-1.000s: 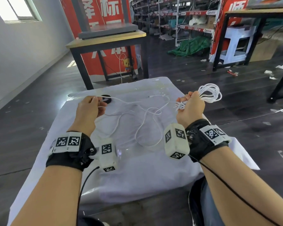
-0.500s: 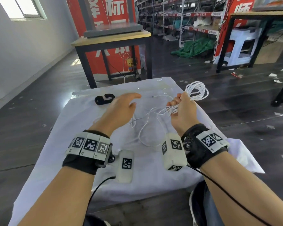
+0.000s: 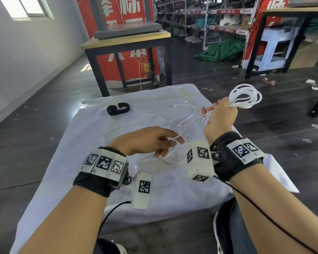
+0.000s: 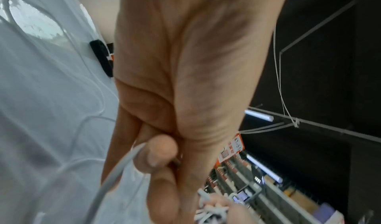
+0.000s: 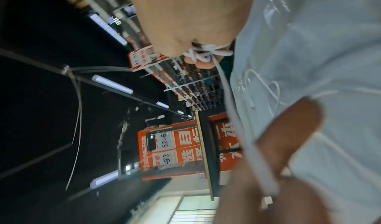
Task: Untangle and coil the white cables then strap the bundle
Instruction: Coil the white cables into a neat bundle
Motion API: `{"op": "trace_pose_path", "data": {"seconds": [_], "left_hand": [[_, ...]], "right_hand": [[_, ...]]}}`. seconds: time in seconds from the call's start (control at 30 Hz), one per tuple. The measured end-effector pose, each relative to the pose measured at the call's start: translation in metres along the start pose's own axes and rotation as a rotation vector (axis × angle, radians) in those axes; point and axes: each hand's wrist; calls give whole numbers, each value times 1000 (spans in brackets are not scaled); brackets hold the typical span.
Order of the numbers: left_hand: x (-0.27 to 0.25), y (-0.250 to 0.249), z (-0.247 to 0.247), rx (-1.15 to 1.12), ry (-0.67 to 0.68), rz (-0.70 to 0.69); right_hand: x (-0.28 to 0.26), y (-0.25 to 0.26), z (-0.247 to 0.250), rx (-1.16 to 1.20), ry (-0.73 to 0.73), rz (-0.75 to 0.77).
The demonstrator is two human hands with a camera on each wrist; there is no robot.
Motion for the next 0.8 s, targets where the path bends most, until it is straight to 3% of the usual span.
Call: {"op": "trace_pose_path", "data": {"seconds": [0.17,0.4,0.57,0.8], "left_hand": [[-14,-12,16,-282,28,-83],[-21,-21,18,-329,-133,-165],[-11,-17,18,-270,-409,-264],[-4,-2,24,-124,-556,-314]], "right_hand": [[6,-12,-6,-617,183,214],[-19,-16,-11,-1016,603,169],[-34,-15,-8,-1084,902,62],[-45,-8,-8,-1055,957,-36]]}}
Point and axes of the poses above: each hand's wrist, its own x-axis towards the middle knuckle, its own z-axis out of the back of the hand, y = z × x, and after that the axes turned 15 degrees about -x, right-handed
